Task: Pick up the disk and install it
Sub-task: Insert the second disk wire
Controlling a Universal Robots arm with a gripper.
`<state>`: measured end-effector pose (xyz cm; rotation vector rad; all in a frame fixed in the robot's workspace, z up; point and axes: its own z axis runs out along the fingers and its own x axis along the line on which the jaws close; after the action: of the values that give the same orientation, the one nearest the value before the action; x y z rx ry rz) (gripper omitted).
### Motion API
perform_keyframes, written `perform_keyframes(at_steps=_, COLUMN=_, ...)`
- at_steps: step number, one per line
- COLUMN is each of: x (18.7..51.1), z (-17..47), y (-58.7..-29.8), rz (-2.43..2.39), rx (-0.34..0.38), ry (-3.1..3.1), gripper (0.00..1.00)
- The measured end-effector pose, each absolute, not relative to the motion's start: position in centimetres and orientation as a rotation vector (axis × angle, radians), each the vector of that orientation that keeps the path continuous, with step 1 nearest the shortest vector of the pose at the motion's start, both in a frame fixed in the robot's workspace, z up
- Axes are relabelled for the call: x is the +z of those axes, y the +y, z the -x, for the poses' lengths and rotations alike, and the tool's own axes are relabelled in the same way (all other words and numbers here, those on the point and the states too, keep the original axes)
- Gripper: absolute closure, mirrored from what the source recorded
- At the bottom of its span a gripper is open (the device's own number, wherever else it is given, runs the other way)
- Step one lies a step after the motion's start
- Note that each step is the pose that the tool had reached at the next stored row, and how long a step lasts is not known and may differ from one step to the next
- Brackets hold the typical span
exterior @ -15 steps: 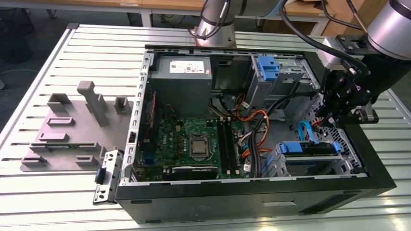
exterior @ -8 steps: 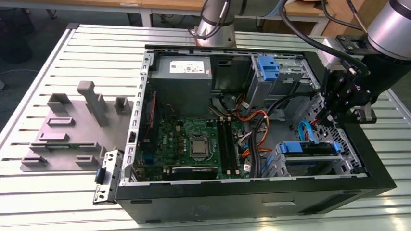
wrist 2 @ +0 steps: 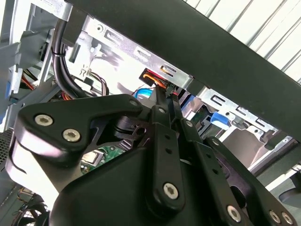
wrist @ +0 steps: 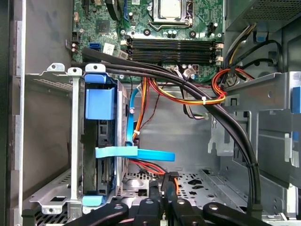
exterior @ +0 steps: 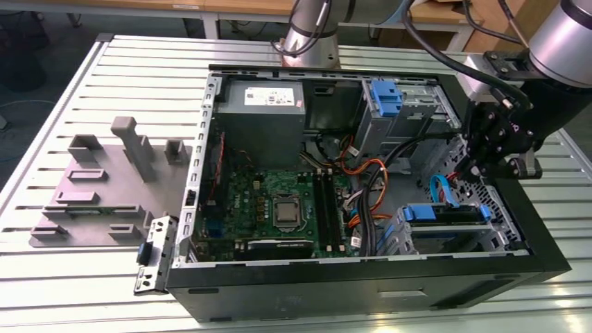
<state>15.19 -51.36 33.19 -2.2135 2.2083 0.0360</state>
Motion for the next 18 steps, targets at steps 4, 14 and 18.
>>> perform_keyframes(at_steps=4, x=33.2, z=-14.6, y=-51.8, rz=2.209, rx=0.026, ry=2.204, gripper=0.84)
perform_keyframes(at_steps=14, x=33.7, z=-13.2, y=-52.1, rz=2.195, rx=-0.006, ry=2.189, gripper=0.84)
perform_keyframes(at_steps=18, x=34.4, z=-13.2, y=-52.2, rz=2.193, rx=-0.010, ry=2.187, gripper=0.84)
